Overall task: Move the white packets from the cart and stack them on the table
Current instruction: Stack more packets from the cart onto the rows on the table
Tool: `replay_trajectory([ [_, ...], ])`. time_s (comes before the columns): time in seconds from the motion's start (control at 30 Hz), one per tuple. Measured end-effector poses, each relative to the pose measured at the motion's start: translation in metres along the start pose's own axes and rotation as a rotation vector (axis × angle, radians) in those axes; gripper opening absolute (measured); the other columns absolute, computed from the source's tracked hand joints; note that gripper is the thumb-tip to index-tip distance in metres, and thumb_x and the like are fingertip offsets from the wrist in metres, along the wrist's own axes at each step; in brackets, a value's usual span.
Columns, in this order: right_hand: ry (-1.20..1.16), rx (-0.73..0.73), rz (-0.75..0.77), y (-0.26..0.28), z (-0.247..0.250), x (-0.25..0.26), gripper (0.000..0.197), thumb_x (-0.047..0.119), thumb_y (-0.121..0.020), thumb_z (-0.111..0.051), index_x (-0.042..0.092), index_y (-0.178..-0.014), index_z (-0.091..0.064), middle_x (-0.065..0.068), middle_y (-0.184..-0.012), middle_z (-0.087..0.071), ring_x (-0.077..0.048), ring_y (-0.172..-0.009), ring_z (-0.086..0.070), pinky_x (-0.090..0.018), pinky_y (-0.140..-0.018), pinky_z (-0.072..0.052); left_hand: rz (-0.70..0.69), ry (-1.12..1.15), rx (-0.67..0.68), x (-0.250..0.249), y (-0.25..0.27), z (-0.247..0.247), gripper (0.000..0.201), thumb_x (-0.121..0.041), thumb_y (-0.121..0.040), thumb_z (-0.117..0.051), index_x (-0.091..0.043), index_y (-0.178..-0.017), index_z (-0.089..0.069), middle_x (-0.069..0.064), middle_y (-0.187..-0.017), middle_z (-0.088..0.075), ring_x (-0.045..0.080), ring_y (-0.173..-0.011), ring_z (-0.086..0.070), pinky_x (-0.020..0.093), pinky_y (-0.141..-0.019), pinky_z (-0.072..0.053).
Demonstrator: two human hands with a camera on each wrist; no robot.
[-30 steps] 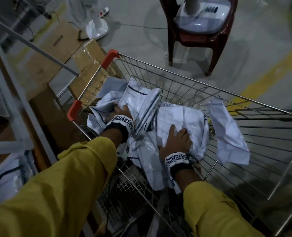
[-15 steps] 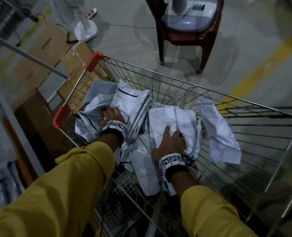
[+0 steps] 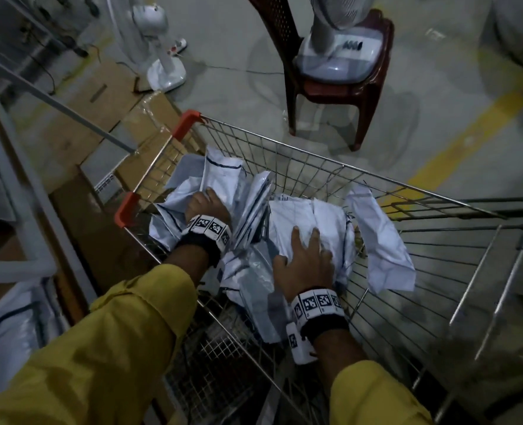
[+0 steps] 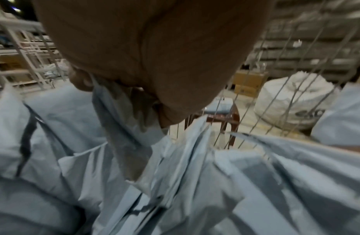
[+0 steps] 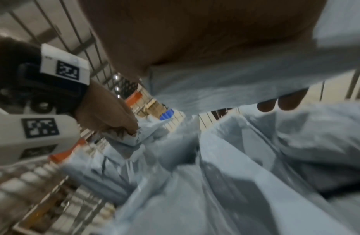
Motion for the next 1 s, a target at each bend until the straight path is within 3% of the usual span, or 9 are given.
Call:
replay_trajectory([
  [0.07,0.022,-0.025,0.015,0.01,0.022,0.006,0.076,0.052,-0.083,-0.036,0.032,-0.156,-0.026,-0.011,-0.165,-0.015,-0.045,-0.134,-0.033,-0.055,-0.106,-0.035,-0.017,-0.042,0.008,-0.001,0.024,0.03,0.055,-0.024,-0.084,-0.06,0.012,-0.126,-0.057,0.036,-0.104,-0.062,0.044,-0.087,-0.065,0.047,-0.072,-0.057],
  [0.13,0.007,-0.042,0.02,0.021,0.043,0.013,0.078,0.054,-0.081,-0.032,0.033,-0.156,-0.027,-0.009,-0.165,-0.017,-0.044,-0.135,-0.033,-0.054,-0.108,-0.033,0.015,0.025,0.03,0.0,0.052,0.06,0.059,-0.026,-0.096,-0.044,0.012,-0.142,-0.04,0.04,-0.127,-0.049,0.049,-0.112,-0.056,0.052,-0.093,-0.048],
  [0.2,-0.045,-0.059,0.028,0.035,0.063,0.02,0.077,0.056,-0.082,-0.034,0.033,-0.156,-0.028,-0.008,-0.165,-0.017,-0.043,-0.139,-0.029,-0.054,-0.112,-0.027,0.046,0.155,-0.054,0.005,0.082,0.094,0.062,-0.027,-0.101,-0.044,0.009,-0.149,-0.028,0.039,-0.141,-0.038,0.05,-0.127,-0.045,0.054,-0.103,-0.038],
  [0.33,-0.126,-0.126,0.064,0.075,0.105,0.035,0.069,0.052,-0.09,-0.049,0.034,-0.154,-0.032,-0.004,-0.166,-0.017,-0.042,-0.142,-0.026,-0.054,-0.115,-0.026,-0.004,0.222,-0.159,0.008,0.143,0.148,0.055,-0.02,-0.088,-0.07,0.013,-0.127,-0.052,0.039,-0.118,-0.055,0.055,-0.102,-0.059,0.057,-0.083,-0.052],
  [0.43,-0.158,-0.173,0.11,0.114,0.129,0.046,0.069,0.053,-0.088,-0.049,0.034,-0.153,-0.036,-0.004,-0.164,-0.02,-0.043,-0.141,-0.027,-0.055,-0.113,-0.03,0.132,0.373,-0.169,0.037,0.187,0.159,0.061,-0.036,-0.097,-0.052,-0.002,-0.145,-0.036,0.033,-0.136,-0.044,0.05,-0.122,-0.047,0.053,-0.098,-0.042],
  [0.53,-0.123,-0.227,0.173,0.159,0.148,0.06,0.073,0.059,-0.078,-0.04,0.033,-0.147,-0.042,-0.008,-0.157,-0.032,-0.044,-0.134,-0.035,-0.053,-0.107,-0.035,0.173,0.533,-0.232,0.059,0.241,0.178,0.06,-0.036,-0.099,-0.047,-0.009,-0.15,-0.031,0.031,-0.14,-0.039,0.047,-0.129,-0.04,0.052,-0.103,-0.038],
  [0.7,-0.099,-0.266,0.257,0.234,0.168,0.072,0.072,0.055,-0.082,-0.047,0.032,-0.15,-0.04,-0.006,-0.161,-0.026,-0.042,-0.138,-0.031,-0.05,-0.109,-0.033,0.171,0.704,-0.384,0.09,0.322,0.201,0.049,-0.031,-0.092,-0.052,-0.009,-0.135,-0.043,0.03,-0.127,-0.046,0.048,-0.119,-0.045,0.052,-0.097,-0.045],
  [0.87,-0.117,-0.323,0.343,0.292,0.182,0.083,0.083,0.063,-0.075,-0.043,0.029,-0.151,-0.042,-0.008,-0.161,-0.029,-0.036,-0.143,-0.031,-0.048,-0.114,-0.03,0.186,0.812,-0.453,0.111,0.387,0.211,0.055,-0.035,-0.09,-0.052,-0.014,-0.14,-0.042,0.026,-0.132,-0.044,0.045,-0.121,-0.045,0.052,-0.101,-0.043],
  [1.0,-0.135,-0.339,0.422,0.328,0.192,0.089,0.084,0.064,-0.073,-0.046,0.027,-0.149,-0.045,-0.008,-0.159,-0.032,-0.033,-0.143,-0.033,-0.044,-0.114,-0.031,0.23,0.917,-0.528,0.129,0.432,0.212,0.06,-0.038,-0.084,-0.059,-0.019,-0.141,-0.048,0.022,-0.126,-0.05,0.041,-0.119,-0.048,0.045,-0.102,-0.043],
])
Point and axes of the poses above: each hand's wrist, its own y-axis away from the middle knuckle, its own z-axis out of the back of the hand, x = y × z, the point moved 10 cm from there along -y, towards the middle knuckle
